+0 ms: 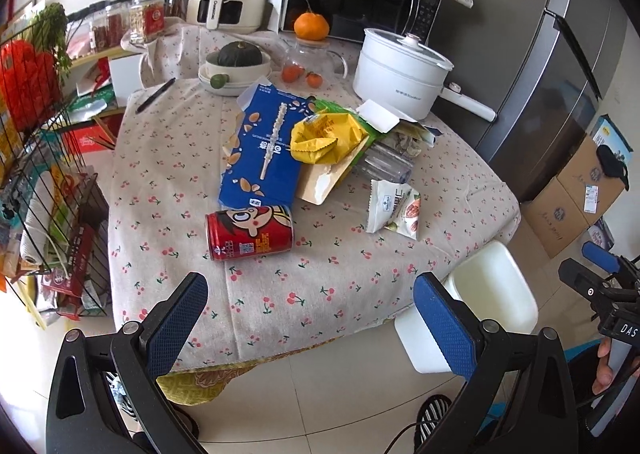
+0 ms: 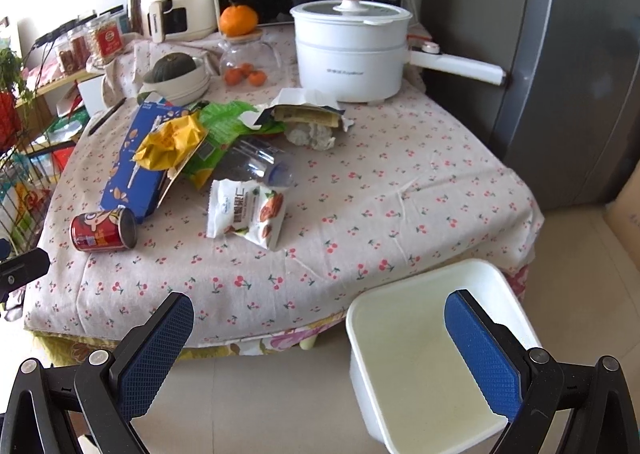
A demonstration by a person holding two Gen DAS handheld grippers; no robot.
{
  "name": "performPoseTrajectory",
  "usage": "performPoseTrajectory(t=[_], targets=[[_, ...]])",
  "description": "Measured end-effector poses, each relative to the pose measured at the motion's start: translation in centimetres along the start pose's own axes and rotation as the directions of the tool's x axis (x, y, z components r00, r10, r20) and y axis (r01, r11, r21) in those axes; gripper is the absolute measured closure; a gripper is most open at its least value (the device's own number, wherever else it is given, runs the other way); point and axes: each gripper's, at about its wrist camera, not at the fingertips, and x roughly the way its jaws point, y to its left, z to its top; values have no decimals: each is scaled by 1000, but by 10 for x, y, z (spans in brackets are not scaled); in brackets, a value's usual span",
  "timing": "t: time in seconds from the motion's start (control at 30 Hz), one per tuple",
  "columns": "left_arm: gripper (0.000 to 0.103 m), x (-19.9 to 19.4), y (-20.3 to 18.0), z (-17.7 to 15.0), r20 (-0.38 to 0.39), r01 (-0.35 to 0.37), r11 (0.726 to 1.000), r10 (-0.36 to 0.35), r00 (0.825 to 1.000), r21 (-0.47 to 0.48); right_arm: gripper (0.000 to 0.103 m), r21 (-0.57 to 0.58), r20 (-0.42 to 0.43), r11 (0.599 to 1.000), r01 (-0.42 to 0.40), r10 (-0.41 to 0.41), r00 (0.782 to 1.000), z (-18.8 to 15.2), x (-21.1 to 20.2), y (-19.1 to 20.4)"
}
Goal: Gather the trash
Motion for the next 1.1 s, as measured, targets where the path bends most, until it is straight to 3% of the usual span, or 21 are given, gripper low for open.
performPoseTrajectory(t=[0.13,0.3,0.4,0.5,0.77,0.9,1.03,1.1], targets=[[0,19,6,22,-13,32,999,-32,999,-1,0,-43,-48,999,-13,11,999,29,19,7],[2,48,9,54,37,117,993,-116,993,-24,0,-20,-130,998,-62,59,990,70,65,16],[9,75,14,67,42,204,974,-200,979,-99,0,14,-141,998,-61,62,988,73,91,13],[16,102,16,78,34,246,954,-244,969,-169,0,39,-196,997,-62,69,978,66,116,4],[18,149,27,95,33,240,920,-242,970,-309,0,74,-255,994,-82,98,962,70,166,-12],[27,164,32,97,39,262,892,-266,963,-369,0,79,-266,990,-121,137,954,71,183,-7],[47,174,36,96,33,254,878,-263,964,-406,0,107,-296,984,-143,169,940,67,200,-5],[48,175,40,96,40,257,872,-264,964,-417,0,108,-301,984,-139,165,939,67,204,-5]])
